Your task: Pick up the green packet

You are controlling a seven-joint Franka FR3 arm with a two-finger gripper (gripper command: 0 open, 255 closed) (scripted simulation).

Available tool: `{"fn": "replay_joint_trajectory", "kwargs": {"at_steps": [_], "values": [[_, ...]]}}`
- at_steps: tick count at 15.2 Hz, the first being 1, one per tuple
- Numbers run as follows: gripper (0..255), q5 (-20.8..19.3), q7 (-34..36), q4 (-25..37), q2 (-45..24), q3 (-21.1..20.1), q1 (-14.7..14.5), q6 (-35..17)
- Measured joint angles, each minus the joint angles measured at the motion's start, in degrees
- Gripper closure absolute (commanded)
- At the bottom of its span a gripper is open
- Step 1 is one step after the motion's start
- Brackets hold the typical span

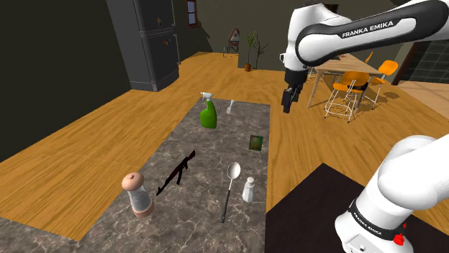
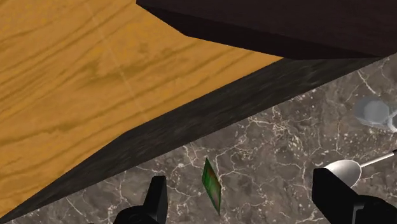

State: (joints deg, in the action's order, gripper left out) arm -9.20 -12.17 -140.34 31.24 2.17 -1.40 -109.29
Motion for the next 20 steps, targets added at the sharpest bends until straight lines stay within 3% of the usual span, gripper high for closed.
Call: {"fn": "replay_joint_trajectory", "kwargs": {"at_steps": [9,16,20], "values": [[0,0.54,-12.42,2.8,-18.73,3.91,-2.26,-16.59],[0,3.69,-23.19,9.16,-34.3,4.63,-3.23,-25.95],[0,5.24,-27.31,12.9,-40.8,3.88,-3.28,-28.65]]}}
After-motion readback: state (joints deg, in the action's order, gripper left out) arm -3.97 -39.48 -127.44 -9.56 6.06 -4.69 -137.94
